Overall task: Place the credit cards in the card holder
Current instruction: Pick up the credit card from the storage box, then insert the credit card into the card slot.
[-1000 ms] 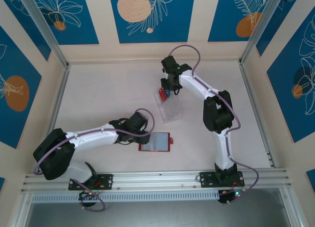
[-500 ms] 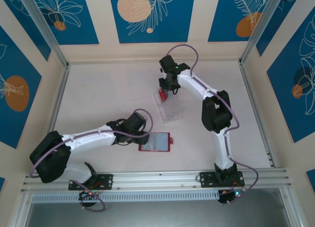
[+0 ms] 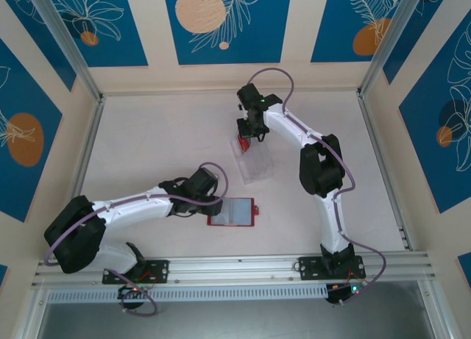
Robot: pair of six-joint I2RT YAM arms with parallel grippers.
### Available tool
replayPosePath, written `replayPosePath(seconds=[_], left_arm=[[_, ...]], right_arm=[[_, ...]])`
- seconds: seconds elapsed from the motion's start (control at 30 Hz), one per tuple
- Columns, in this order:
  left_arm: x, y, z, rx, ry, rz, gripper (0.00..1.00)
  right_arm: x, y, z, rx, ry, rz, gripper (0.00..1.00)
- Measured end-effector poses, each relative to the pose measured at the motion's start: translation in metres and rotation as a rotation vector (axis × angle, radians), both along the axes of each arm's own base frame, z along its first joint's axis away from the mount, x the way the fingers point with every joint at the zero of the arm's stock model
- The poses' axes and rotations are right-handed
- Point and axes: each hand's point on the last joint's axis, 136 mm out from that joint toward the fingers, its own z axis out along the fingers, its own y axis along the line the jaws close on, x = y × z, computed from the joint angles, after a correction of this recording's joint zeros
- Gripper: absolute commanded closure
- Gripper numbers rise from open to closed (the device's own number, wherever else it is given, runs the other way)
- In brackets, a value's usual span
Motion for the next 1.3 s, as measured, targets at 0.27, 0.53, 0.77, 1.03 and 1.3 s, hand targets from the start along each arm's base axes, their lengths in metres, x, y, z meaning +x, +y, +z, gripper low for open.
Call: replayPosePath(seconds=[0.27, 0.53, 0.77, 1.03, 1.3], left_arm=[[0.0, 0.004, 0.01, -0.006, -0.021, -0.002, 0.47], [-0.003, 0.007, 0.015, -0.021, -0.033, -0.001, 0.43], [-0.003, 0.007, 0.014, -0.027, -0.027, -0.019, 0.41], [-0.005, 0.004, 0.014, -0.035, -0.022, -0.049, 0.43], [-0.006, 0.002, -0.008, -0.017, 0.011, -0.059, 0.47]], right_arm=[[0.013, 0.007, 0.042, 0.027, -0.076, 0.008, 1.0], [-0.005, 0.009, 0.056, -0.012, -0.09, 0.015, 1.0], [-0.099, 0.01, 0.097, 0.105, -0.142, 0.03, 1.0], [-0.176, -0.014, 0.072, 0.379, -0.142, -0.088, 0.98], [-0.209, 0.02, 0.032, 0.452, -0.094, 0.001, 0.97]])
